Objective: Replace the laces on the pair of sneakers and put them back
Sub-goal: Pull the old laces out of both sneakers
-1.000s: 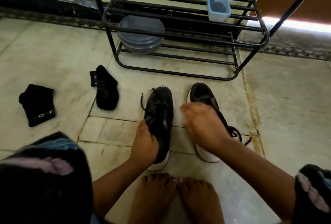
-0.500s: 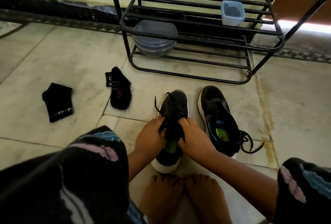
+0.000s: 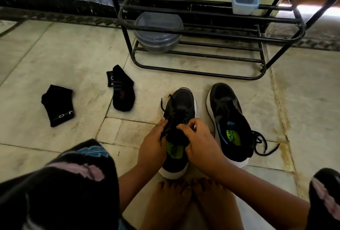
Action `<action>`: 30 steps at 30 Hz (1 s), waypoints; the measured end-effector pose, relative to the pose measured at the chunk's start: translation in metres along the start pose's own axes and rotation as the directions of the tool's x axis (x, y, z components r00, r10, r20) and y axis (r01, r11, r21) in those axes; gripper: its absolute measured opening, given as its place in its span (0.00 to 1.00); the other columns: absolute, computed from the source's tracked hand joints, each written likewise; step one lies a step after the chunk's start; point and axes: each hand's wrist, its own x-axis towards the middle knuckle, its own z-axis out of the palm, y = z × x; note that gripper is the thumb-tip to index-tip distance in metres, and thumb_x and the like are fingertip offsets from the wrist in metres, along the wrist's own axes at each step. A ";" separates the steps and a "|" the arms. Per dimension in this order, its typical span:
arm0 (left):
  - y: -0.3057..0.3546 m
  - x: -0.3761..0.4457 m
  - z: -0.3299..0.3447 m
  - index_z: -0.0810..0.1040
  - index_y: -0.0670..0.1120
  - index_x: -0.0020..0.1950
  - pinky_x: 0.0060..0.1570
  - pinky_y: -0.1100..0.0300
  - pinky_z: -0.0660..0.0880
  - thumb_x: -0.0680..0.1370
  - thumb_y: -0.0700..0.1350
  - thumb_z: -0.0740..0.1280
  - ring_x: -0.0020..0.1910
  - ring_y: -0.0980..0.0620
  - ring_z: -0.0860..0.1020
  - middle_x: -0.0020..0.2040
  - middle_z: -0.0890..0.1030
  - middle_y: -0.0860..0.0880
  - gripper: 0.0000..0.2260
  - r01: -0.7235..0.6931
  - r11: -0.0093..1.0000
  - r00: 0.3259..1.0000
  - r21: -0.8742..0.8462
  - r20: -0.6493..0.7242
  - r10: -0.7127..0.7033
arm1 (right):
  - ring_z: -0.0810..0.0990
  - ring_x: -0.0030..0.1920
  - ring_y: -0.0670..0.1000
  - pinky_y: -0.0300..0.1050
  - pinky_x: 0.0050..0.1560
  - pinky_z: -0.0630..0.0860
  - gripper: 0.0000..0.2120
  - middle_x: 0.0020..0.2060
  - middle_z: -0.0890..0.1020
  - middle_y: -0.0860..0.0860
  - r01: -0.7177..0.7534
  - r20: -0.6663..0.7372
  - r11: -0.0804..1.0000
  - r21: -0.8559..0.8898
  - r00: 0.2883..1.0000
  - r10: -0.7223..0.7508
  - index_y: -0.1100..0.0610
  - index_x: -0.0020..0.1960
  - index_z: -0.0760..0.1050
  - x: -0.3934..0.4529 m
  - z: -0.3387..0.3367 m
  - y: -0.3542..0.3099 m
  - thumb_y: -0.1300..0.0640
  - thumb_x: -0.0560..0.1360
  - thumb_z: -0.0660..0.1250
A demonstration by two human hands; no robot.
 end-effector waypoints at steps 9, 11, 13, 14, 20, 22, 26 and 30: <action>0.001 0.001 0.001 0.66 0.45 0.73 0.67 0.66 0.60 0.80 0.36 0.57 0.70 0.52 0.67 0.73 0.68 0.48 0.21 -0.017 0.997 1.000 0.077 0.015 0.015 | 0.67 0.55 0.52 0.43 0.50 0.72 0.25 0.58 0.66 0.53 0.089 0.032 0.968 -0.236 0.996 -0.084 0.52 0.71 0.63 0.002 -0.002 -0.005 0.57 0.75 0.62; 0.000 0.002 0.001 0.65 0.45 0.73 0.66 0.69 0.57 0.80 0.36 0.57 0.71 0.53 0.66 0.73 0.66 0.49 0.21 -0.011 0.996 1.000 0.086 0.022 0.009 | 0.64 0.58 0.52 0.43 0.53 0.68 0.25 0.59 0.64 0.53 0.118 0.074 0.950 -0.291 0.992 -0.100 0.51 0.72 0.60 0.005 -0.004 -0.007 0.55 0.76 0.60; 0.000 0.002 0.001 0.65 0.45 0.73 0.65 0.70 0.57 0.80 0.36 0.57 0.71 0.54 0.65 0.74 0.66 0.50 0.21 -0.011 0.995 1.000 0.101 0.026 0.009 | 0.63 0.58 0.52 0.43 0.54 0.66 0.23 0.59 0.64 0.52 0.149 0.102 0.937 -0.316 0.987 -0.123 0.51 0.70 0.62 0.007 -0.007 -0.010 0.54 0.76 0.61; 0.000 0.002 0.000 0.65 0.45 0.73 0.65 0.69 0.57 0.80 0.36 0.57 0.71 0.54 0.65 0.74 0.66 0.49 0.21 -0.012 0.994 1.000 0.108 0.025 0.010 | 0.63 0.58 0.52 0.43 0.55 0.66 0.22 0.58 0.64 0.52 0.159 0.104 0.935 -0.318 0.986 -0.133 0.51 0.69 0.63 0.007 -0.007 -0.010 0.54 0.76 0.61; 0.002 0.002 0.002 0.65 0.44 0.73 0.66 0.67 0.58 0.80 0.37 0.57 0.71 0.52 0.66 0.73 0.67 0.48 0.20 -0.015 0.993 1.000 0.121 0.020 0.013 | 0.67 0.57 0.51 0.42 0.52 0.73 0.22 0.60 0.65 0.51 0.094 0.019 0.975 -0.201 0.996 -0.092 0.52 0.68 0.62 0.005 -0.002 -0.008 0.56 0.75 0.62; 0.002 0.003 0.001 0.66 0.43 0.73 0.67 0.67 0.58 0.80 0.37 0.57 0.71 0.51 0.66 0.73 0.67 0.48 0.20 -0.015 0.992 1.000 0.124 0.026 0.012 | 0.68 0.58 0.51 0.42 0.52 0.73 0.22 0.60 0.66 0.51 0.101 -0.002 0.971 -0.218 0.995 -0.104 0.52 0.69 0.60 0.006 -0.001 -0.007 0.53 0.77 0.62; 0.003 0.003 0.000 0.66 0.43 0.73 0.70 0.61 0.58 0.79 0.43 0.53 0.72 0.50 0.66 0.73 0.67 0.47 0.21 -0.027 0.989 0.997 0.143 0.071 0.017 | 0.71 0.59 0.52 0.44 0.54 0.73 0.21 0.61 0.67 0.52 0.141 0.025 0.938 -0.317 0.990 -0.140 0.55 0.68 0.61 0.013 -0.004 -0.008 0.50 0.79 0.61; 0.003 0.005 -0.001 0.67 0.43 0.72 0.71 0.57 0.59 0.76 0.46 0.52 0.71 0.49 0.66 0.72 0.68 0.46 0.25 -0.052 0.981 0.994 0.189 0.105 0.033 | 0.77 0.51 0.55 0.46 0.46 0.75 0.14 0.57 0.72 0.55 0.175 0.028 0.871 -0.459 0.983 -0.183 0.58 0.63 0.66 0.033 -0.010 -0.011 0.53 0.80 0.59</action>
